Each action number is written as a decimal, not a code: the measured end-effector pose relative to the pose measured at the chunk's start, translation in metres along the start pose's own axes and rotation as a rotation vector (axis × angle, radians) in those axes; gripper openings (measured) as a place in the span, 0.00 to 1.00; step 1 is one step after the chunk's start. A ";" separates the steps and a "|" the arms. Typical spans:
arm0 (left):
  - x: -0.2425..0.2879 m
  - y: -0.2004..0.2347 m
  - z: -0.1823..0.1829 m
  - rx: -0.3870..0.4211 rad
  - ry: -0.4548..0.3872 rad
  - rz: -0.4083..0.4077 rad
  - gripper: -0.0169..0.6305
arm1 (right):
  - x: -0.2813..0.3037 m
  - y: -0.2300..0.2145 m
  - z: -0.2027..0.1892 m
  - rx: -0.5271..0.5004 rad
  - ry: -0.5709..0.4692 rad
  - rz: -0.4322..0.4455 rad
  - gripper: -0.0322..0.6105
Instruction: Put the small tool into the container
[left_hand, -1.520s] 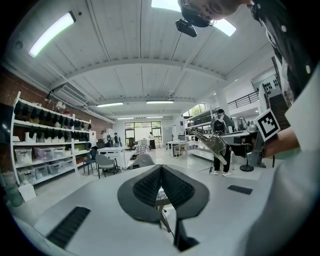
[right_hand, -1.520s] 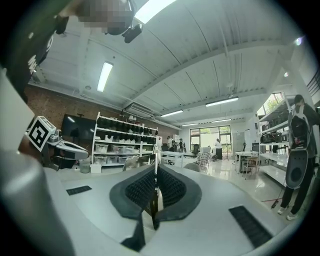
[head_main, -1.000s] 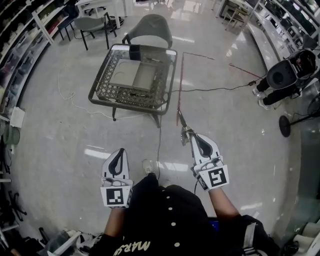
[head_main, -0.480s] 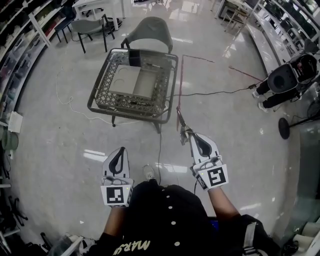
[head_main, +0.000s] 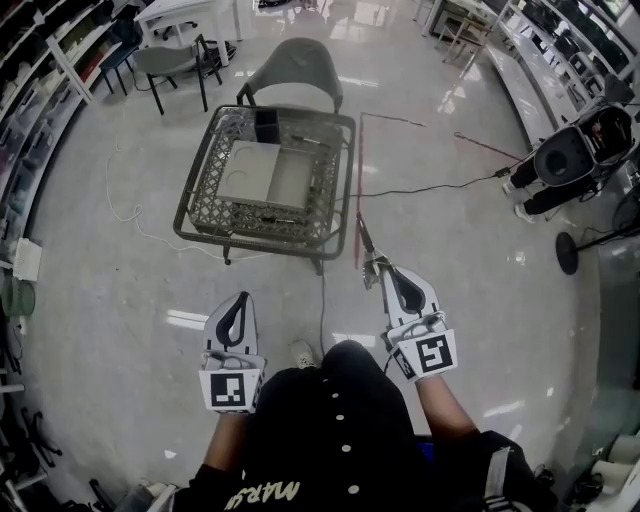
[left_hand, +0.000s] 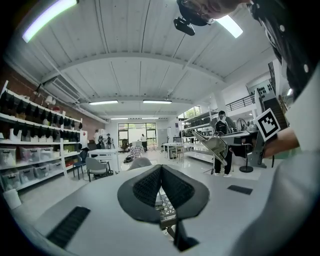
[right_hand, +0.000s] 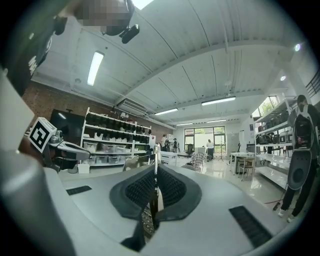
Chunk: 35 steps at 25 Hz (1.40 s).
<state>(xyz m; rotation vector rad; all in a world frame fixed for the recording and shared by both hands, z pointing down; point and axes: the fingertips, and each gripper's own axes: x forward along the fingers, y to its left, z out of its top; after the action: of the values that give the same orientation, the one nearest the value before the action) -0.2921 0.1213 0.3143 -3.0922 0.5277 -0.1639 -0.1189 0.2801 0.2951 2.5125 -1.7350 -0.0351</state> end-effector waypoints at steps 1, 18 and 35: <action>0.003 0.001 -0.002 0.004 0.004 -0.007 0.06 | 0.002 -0.001 0.000 0.002 -0.002 -0.006 0.08; 0.075 0.012 -0.016 0.015 0.095 0.059 0.06 | 0.057 -0.067 -0.018 0.021 0.010 0.022 0.08; 0.179 -0.007 0.001 -0.042 0.066 0.200 0.06 | 0.152 -0.158 -0.019 -0.022 0.011 0.214 0.08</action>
<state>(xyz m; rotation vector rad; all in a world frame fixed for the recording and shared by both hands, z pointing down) -0.1222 0.0686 0.3320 -3.0570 0.8477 -0.2565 0.0838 0.1944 0.3052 2.2934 -1.9767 -0.0258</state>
